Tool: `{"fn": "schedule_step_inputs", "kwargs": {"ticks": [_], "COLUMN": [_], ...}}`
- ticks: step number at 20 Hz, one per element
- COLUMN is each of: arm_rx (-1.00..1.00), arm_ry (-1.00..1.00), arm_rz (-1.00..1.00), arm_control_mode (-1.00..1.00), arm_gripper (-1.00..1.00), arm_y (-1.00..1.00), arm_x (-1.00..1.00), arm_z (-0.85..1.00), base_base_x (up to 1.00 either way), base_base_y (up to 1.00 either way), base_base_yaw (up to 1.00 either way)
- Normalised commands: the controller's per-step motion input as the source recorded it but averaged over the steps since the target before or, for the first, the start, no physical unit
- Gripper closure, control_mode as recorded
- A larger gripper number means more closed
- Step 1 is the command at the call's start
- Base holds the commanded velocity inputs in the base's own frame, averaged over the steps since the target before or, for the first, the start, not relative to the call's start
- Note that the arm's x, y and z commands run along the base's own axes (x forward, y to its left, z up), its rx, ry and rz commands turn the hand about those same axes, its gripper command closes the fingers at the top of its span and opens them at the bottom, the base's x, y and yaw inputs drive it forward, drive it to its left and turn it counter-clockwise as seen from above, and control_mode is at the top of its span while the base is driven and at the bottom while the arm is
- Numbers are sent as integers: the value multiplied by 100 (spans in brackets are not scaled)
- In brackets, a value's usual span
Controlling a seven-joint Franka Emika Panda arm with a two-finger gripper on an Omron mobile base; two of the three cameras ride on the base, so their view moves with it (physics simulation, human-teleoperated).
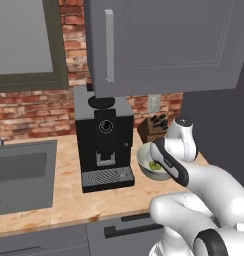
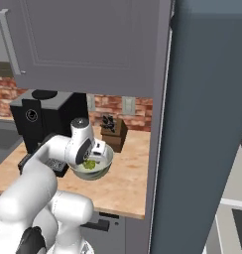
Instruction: Take the broccoli, kiwi, and lemon from the freezer and place them in the bowl on the counter.
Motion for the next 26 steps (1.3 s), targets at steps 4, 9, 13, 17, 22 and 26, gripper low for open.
{"fn": "schedule_step_inputs", "kwargs": {"ticks": [4,9,13,17,22,26], "arm_rx": [0,-1,0,0,0,-1], "arm_ry": [-1,0,0,0,0,0], "arm_rz": [-3,-7,-7,-6,-4,-1], "arm_control_mode": [-100,-100,-100,-100,-100,-100], "arm_gripper": [-100,-100,-100,-100,-100,-100], "arm_y": [13,12,1,0,0,9], "arm_x": [-36,-66,-83,-98,-95,-67], "arm_z": [39,55,71,75,84,93], "base_base_x": [0,0,0,0,0,0], "base_base_y": [0,0,0,0,0,0], "base_base_yaw": [0,0,0,0,0,0]}}
